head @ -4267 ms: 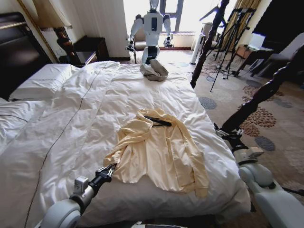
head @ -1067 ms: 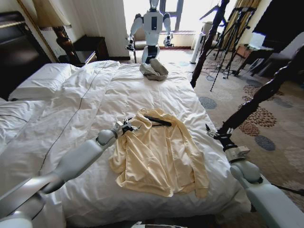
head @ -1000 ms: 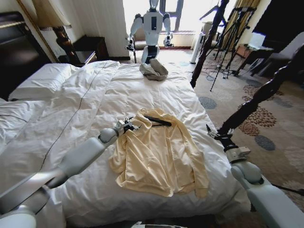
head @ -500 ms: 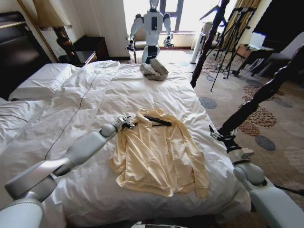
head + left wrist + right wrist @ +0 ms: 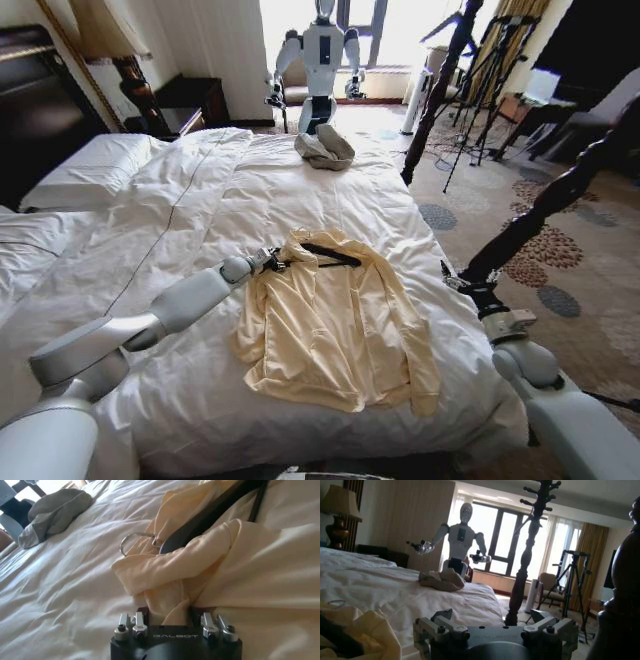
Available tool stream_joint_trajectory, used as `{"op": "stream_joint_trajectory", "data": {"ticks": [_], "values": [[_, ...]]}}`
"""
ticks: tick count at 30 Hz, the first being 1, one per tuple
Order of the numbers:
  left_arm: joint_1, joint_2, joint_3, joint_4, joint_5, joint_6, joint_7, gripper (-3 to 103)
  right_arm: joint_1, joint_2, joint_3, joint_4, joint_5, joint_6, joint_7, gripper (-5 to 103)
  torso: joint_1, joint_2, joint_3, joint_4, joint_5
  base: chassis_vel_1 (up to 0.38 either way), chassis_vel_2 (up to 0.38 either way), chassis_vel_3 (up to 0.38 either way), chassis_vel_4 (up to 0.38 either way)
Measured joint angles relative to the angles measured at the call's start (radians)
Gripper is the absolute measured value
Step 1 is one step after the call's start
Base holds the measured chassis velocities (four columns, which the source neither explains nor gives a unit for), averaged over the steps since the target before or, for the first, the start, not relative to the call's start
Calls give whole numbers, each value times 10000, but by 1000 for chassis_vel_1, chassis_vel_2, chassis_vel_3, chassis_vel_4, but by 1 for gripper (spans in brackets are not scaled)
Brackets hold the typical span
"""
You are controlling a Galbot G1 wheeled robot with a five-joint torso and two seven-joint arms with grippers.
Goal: Pick up the clothes from the bed and hang them on the clothes hanger.
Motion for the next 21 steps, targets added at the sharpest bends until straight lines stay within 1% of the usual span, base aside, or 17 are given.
{"op": "stream_joint_trajectory", "data": {"ticks": [1, 2, 3, 4, 5, 7, 11, 14, 16, 17, 19, 21], "values": [[0, 0, 0, 0, 0, 0, 0, 57, 0, 0, 0, 0, 0, 0, 0, 100, 0, 0, 0, 0, 0, 0, 0, 0, 0], [-76, -7, 84, 45, 44, 0, 42, 52, 19, 10, 0, 2, 18, -1, -7, 100, 0, 0, 0, 0, -1, 0, 0, 0, 0], [-114, -11, 122, 75, 64, 0, 57, 52, 29, 17, 0, 4, 27, -1, -11, 100, 0, 0, 0, -1, -1, 0, 0, 0, 0], [-262, -23, 250, 180, 110, -11, 102, 44, 78, 37, 0, 16, 58, -5, -20, 100, 1, 0, 0, 0, 0, 0, 0, 0, 0], [-300, -23, 292, 182, 111, -16, 114, 40, 93, 38, 0, 21, 64, -7, -25, 100, 1, -1, 1, 0, -3, 0, 0, 0, 0], [-334, -14, 330, 182, 110, -21, 132, 40, 109, 39, -2, 27, 69, -10, -28, 100, 1, -1, 2, -1, -4, 0, 0, 0, 0], [-360, 30, 395, 149, 137, -27, 77, 26, 286, 40, -127, 116, 80, -63, -30, 100, 1, 0, 2, -1, -2, 0, 0, 0, 0], [-304, 15, 386, 127, 167, -9, -81, 25, 407, 28, -223, 141, 55, -114, -29, 100, 0, 0, 1, 1, 0, 0, 0, 0, 0], [-216, -167, 300, 145, 277, 187, -442, 25, 638, -14, -436, 246, -96, -318, 57, 100, 0, 0, 1, 6, 0, 0, 0, 0, 0], [-216, -167, 300, 145, 277, 187, -442, 25, 638, -14, -436, 246, -96, -318, 57, 100, 0, 0, 1, 6, 0, 0, 0, 0, 0], [-214, -349, 249, 211, 425, 314, -621, 25, 827, -22, -643, 342, -200, -565, 173, 100, 0, 0, 2, 4, 2, 0, 0, 0, 0], [-216, -489, 221, 217, 601, 428, -806, 25, 1181, -14, -951, 407, -273, -972, 212, 100, 0, 0, 1, 5, 1, 0, 0, 0, 0]]}}
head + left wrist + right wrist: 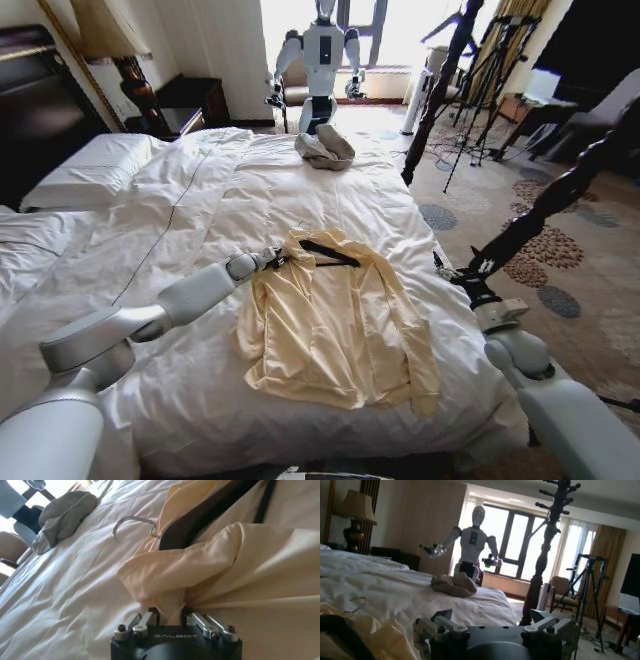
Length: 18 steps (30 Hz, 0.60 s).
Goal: Pick up the clothes from the bed and hang them on the clothes hanger.
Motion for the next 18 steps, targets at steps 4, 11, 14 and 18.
{"op": "stream_joint_trajectory", "data": {"ticks": [4, 11, 14, 18], "values": [[-12, -177, -39, 99, 222, 59, -145, 25, 296, 31, -361, 3, -38, -545, -189, 100, 1, 0, 0, 2, -2, 0, 0, 0, 0], [-144, 12, -152, 117, 318, -41, -159, 25, -412, -49, -781, 451, 282, -2341, -924, 100, 1, 0, 1, -14, -2, 0, 0, 0, 0], [-174, 162, -184, 42, 301, -64, -158, 24, -354, -227, -1067, 341, 368, -2580, -676, 100, 1, 0, 0, -12, -1, 0, 0, 0, 0], [-174, 368, -196, -170, 256, -64, -159, 24, 106, -489, -1506, 62, 855, -2784, -268, 100, 2, -1, 1, -7, -3, 0, 0, 0, 0]]}}
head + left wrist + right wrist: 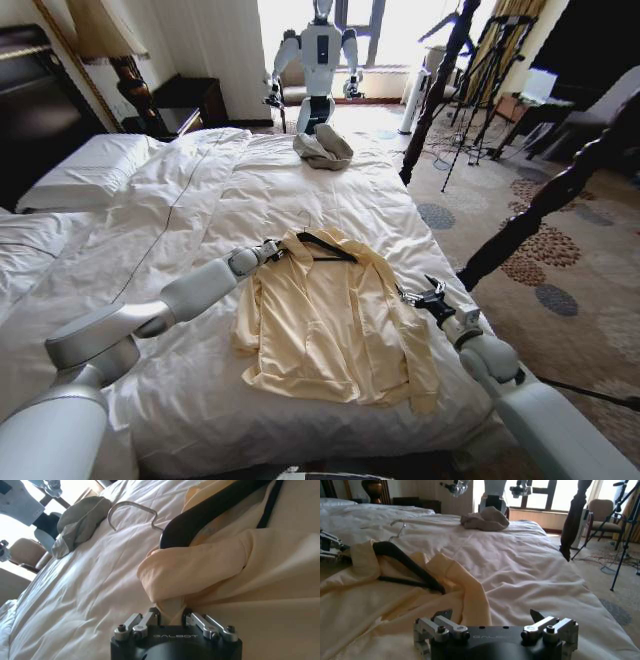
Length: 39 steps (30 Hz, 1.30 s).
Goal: Pick up the clothes from the bed and hang them on the clothes hanger.
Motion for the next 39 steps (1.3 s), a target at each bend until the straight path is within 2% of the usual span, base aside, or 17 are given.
{"op": "stream_joint_trajectory", "data": {"ticks": [3, 7, 12, 14, 16, 18, 19, 20, 22, 24, 25, 26, 28, 30, 34, 37, 39], "values": [[81, 81, -14, -176, -117, 37, -36, 24, 901, -279, -599, -541, 655, -222, 476, 100, 0, 0, 0, 4, -1, 0, 0, 0, 0], [137, 74, -51, -206, -167, 42, -62, 24, 1520, -511, -1039, -948, 1168, -370, 648, 100, 0, 0, -1, 5, 1, 0, 0, 0, 0], [178, 111, -108, -251, -243, 44, -64, 24, 1854, -664, -1208, -1287, 1387, -644, 743, 103, 0, 0, -1, 3, 0, 0, 0, 0, 0], [186, 120, -118, -251, -259, 43, -64, 24, 1867, -666, -1209, -1310, 1441, -700, 701, 100, 0, 0, -1, 2, 1, 0, 0, 0, 0], [222, 126, -145, -250, -285, 41, -65, 24, 1903, -667, -1210, -1355, 1597, -898, 567, 90, -1, 0, -1, 1, 1, 0, 0, 0, 0], [241, 124, -164, -250, -297, 40, -65, 24, 1917, -665, -1209, -1394, 1592, -915, 471, 90, -1, 0, -1, 1, 1, 0, 0, 0, 0], [261, 118, -180, -249, -329, 39, -66, 24, 1931, -657, -1207, -1433, 1554, -919, 326, 79, -1, 0, -1, 2, 1, 0, 0, 0, 0], [267, 113, -186, -249, -339, 38, -66, 24, 1932, -649, -1204, -1436, 1526, -924, 272, 79, -1, 0, -1, 3, 1, 0, 0, 0, 0], [275, 94, -201, -238, -350, 33, -66, 24, 1928, -618, -1200, -1461, 1409, -949, 106, 68, -1, 0, -1, 4, 1, 0, 0, 0, 0], [279, 78, -210, -223, -352, 28, -66, 24, 1923, -609, -1197, -1491, 1310, -952, 22, 68, -1, 0, -1, 4, 1, 0, 0, 0, 0], [294, 45, -228, -191, -354, 17, -67, 24, 1916, -603, -1192, -1559, 1141, -969, -97, 57, -1, 0, -1, 4, 2, 0, 0, 0, 0], [307, 12, -235, -181, -357, 12, -68, 24, 1919, -622, -1186, -1621, 1072, -1022, -140, 52, -2, 0, -1, 4, 1, 0, 0, 0, 0], [311, -3, -237, -177, -359, 11, -68, 24, 1929, -642, -1185, -1657, 1058, -1072, -143, 47, -2, 0, -1, 4, 2, 0, 0, 0, 0], [314, -16, -238, -171, -362, 9, -68, 24, 1940, -662, -1182, -1692, 1051, -1106, -143, 47, -1, 0, -1, 4, 2, 0, 0, 0, 0], [312, -68, -238, -116, -381, -6, -68, 24, 1998, -688, -1174, -1795, 1081, -1167, -189, 25, -1, 0, -1, 4, 2, 0, 0, 0, 0], [302, -80, -238, -103, -394, -12, -67, 24, 2026, -690, -1171, -1837, 1096, -1143, -321, 19, -2, 0, -1, 4, 1, 0, 0, 0, 0], [298, -87, -238, -97, -405, -15, -68, 24, 2033, -699, -1170, -1870, 1067, -1001, -454, 9, -1, 1, -1, 4, 2, 0, 0, 0, 0]]}}
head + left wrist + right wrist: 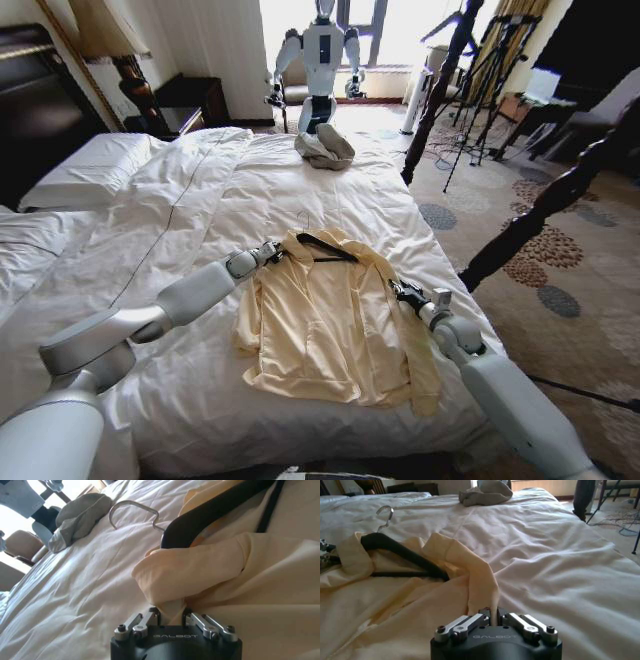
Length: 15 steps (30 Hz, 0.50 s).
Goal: Pick up the clothes from the bed and hang them on the clothes hanger.
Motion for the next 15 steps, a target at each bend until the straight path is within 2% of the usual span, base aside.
{"op": "stream_joint_trajectory", "data": {"ticks": [1, 3, 4, 10, 15], "values": [[0, 0, 0, 0, 0, 0, 0, 24, 0, 0, 0, 0, 0, 0, 0, 9, 0, 0, 0, 0, 0, 0, 0, 0, 0], [-4, -2, 0, 0, -7, -2, 0, 24, -2, 0, 3, 3, -11, 64, -55, -1, 0, 1, 0, 0, -1, 0, 0, 0, 0], [-6, -6, 0, 1, -15, -4, -1, 24, -5, 5, 3, 20, -2, 92, -66, -2, 0, 1, 0, 0, 0, 0, 0, 0, 0], [-10, -13, 0, 4, -35, -9, -8, 24, -62, 29, 6, 217, 166, 241, -136, -2, 0, 1, 0, -1, 0, 0, 0, 0, 0], [-15, 17, 0, -2, -43, -16, -11, 24, -148, 95, 8, 739, 464, 679, -665, -2, 0, 1, 0, -2, -1, 0, 0, 0, 0]]}}
